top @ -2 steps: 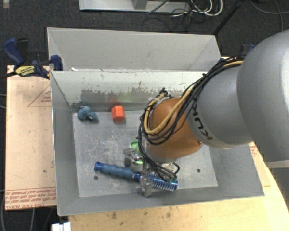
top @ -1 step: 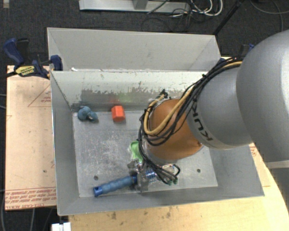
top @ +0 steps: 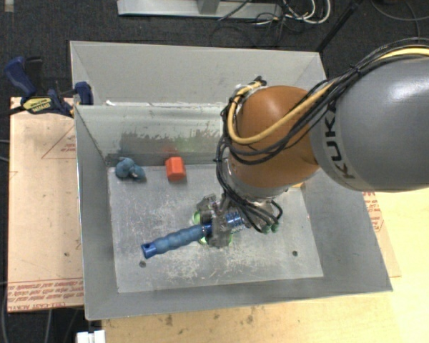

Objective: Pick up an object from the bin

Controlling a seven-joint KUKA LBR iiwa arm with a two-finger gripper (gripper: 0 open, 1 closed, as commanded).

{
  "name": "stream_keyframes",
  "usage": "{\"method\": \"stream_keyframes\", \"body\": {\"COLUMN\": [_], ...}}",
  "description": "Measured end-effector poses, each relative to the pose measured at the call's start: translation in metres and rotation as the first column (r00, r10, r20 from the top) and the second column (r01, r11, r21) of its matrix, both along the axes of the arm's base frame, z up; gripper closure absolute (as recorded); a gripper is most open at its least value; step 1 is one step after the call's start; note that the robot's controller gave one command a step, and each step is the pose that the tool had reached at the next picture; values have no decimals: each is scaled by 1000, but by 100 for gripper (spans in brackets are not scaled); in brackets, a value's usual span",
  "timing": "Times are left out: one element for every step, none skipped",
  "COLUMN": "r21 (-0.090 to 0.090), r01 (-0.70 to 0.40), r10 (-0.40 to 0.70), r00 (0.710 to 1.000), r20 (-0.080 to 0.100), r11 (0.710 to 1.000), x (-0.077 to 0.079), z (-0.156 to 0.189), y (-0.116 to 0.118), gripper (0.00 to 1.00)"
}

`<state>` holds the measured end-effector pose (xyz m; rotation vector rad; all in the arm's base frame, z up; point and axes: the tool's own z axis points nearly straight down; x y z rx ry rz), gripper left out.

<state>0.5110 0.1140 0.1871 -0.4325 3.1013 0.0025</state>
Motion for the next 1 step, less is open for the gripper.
{"method": "stream_keyframes", "body": {"r21": [-2], "r01": [-61], "r10": [61], "r00": [998], "r20": [-6], "r11": [998], "x": [-23], "z": [38], "y": [-4], "gripper": [100]}}
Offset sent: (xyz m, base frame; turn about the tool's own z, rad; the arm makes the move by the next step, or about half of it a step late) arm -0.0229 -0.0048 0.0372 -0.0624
